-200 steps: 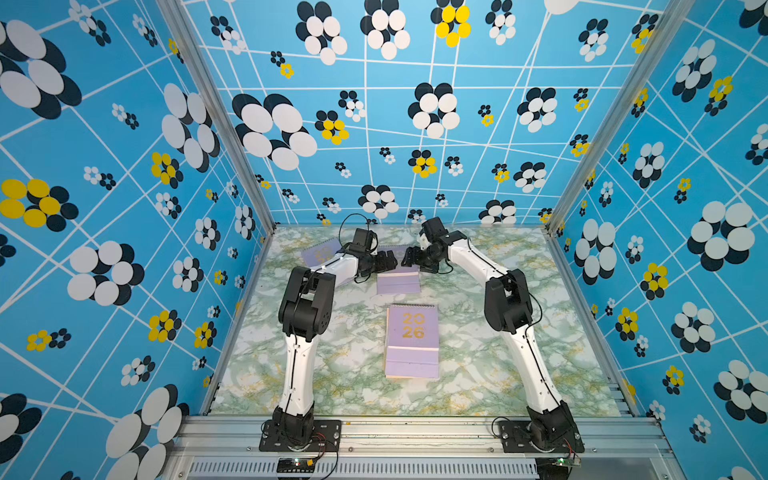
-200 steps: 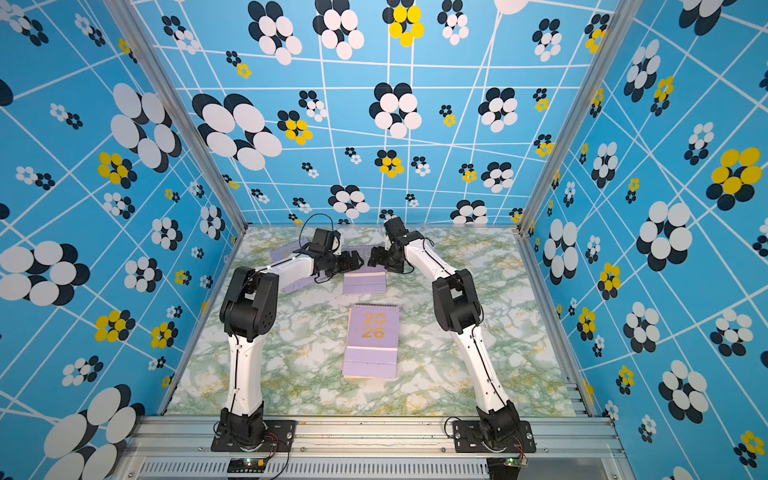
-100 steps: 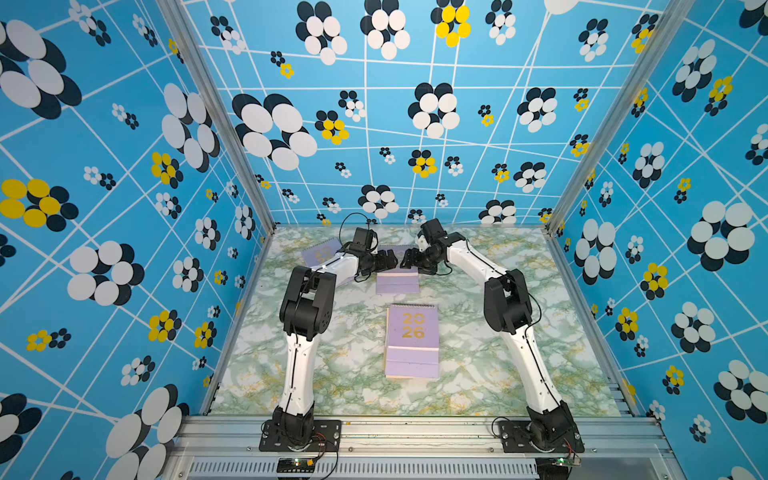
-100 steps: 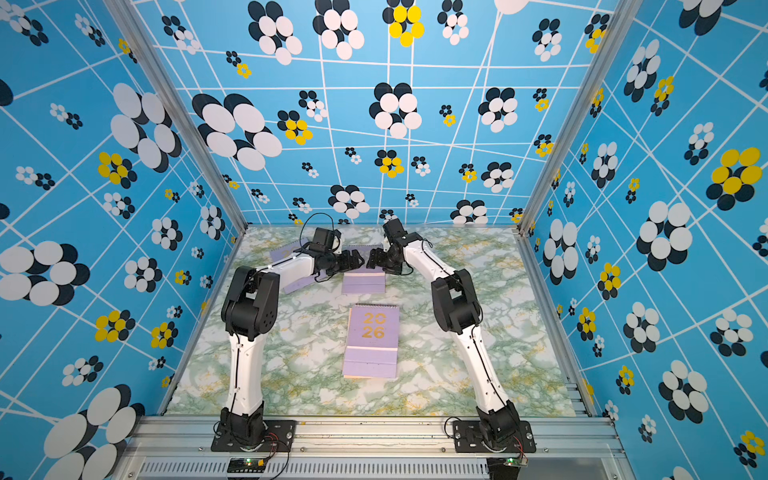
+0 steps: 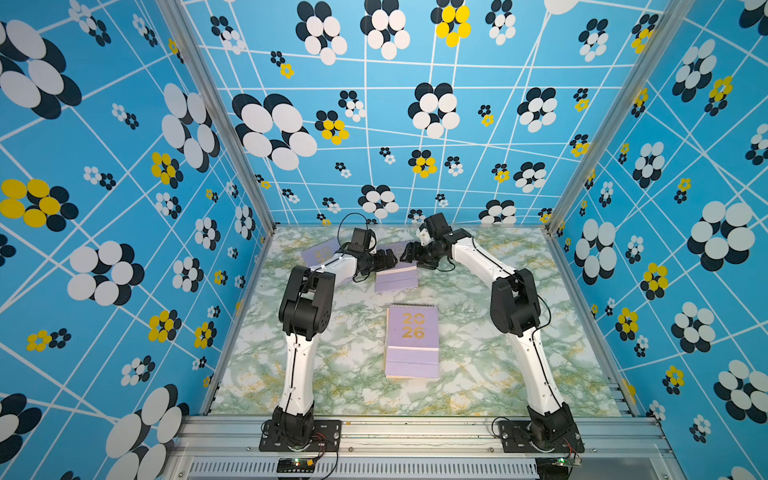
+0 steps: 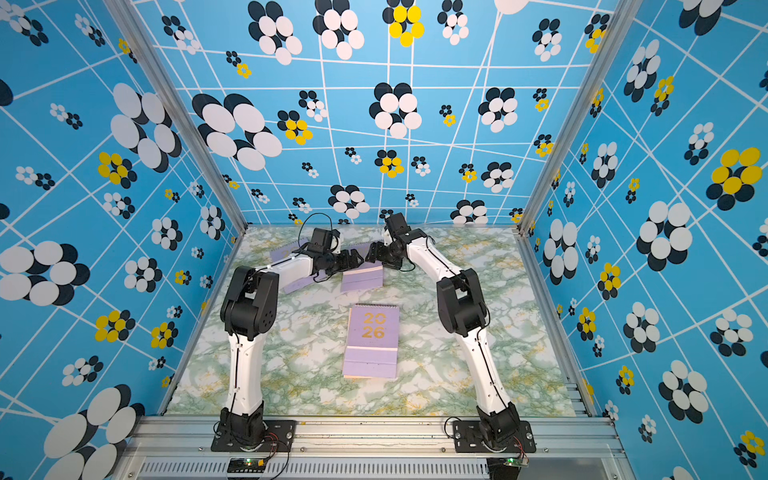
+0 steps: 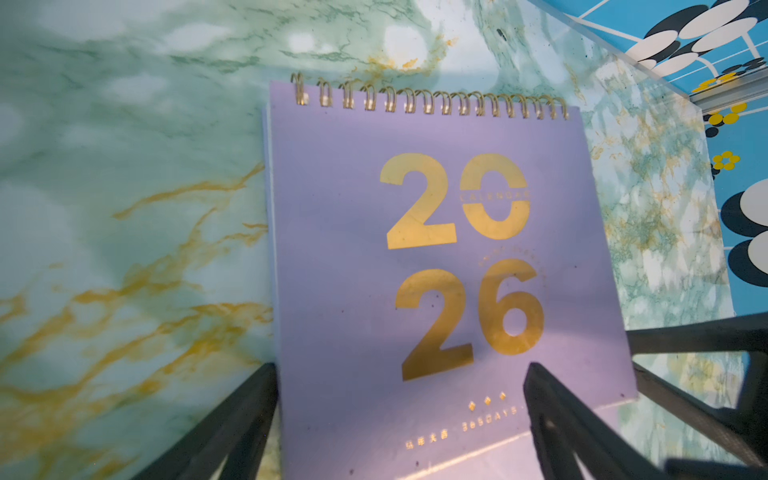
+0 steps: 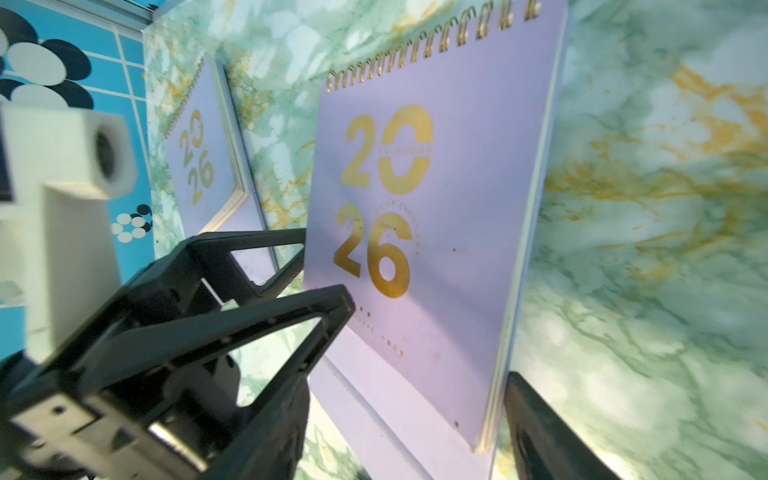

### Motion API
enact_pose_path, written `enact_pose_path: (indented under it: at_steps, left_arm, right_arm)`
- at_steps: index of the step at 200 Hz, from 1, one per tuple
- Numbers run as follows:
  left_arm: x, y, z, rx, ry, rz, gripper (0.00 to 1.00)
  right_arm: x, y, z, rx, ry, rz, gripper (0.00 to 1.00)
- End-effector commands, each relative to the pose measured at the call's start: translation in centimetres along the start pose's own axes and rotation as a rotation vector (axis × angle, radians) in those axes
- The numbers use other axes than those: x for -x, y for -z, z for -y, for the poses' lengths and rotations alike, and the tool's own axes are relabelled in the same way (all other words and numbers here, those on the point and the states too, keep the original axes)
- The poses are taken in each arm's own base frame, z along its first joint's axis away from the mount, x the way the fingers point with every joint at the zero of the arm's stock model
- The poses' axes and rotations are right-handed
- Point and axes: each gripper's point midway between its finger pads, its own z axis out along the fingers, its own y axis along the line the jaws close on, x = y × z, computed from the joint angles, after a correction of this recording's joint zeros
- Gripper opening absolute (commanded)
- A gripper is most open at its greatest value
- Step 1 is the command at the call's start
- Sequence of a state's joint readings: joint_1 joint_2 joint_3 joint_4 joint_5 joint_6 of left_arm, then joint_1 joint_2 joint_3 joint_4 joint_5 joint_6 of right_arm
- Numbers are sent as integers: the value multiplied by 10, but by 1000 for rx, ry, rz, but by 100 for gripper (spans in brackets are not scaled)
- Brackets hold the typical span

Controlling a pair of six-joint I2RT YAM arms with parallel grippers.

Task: Stack the calendars
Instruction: Pick up the calendar at the center of the board.

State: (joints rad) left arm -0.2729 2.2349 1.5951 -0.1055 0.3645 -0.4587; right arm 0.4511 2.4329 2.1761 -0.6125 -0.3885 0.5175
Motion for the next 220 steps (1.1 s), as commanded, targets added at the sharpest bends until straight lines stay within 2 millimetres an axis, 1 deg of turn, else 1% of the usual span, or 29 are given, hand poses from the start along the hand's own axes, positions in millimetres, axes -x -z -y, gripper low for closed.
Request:
enact_pose_path:
  at_steps: [1,64,103,125,140,156,177,204,220]
  left_arm:
    - [-17,0,20,-95,5,-53,93]
    - [-8,11,27,-202,24,-3,93]
    - [-8,15,31,-232,14,3,93]
    - [-8,16,30,-236,13,5,93]
    - [-8,17,31,-238,12,9,93]
    - [-8,17,30,-240,12,10,93]
    - [-8,18,32,-246,7,16,93]
    - [-6,20,33,-245,-2,23,93]
    - [-4,22,32,-243,-6,27,93]
  right_arm:
    - [7,20,-44,130,44,38,74]
    - [5,22,-48,160,26,45,66]
    - [5,17,-44,151,13,43,63]
    - [6,15,-44,153,8,49,58]
    - [8,15,-43,146,8,56,53]
    - [9,15,-43,143,8,61,46]
    - [10,13,-41,137,2,64,36]
    - [12,13,-42,141,-4,71,21]
    - [14,14,-43,144,-8,77,14]
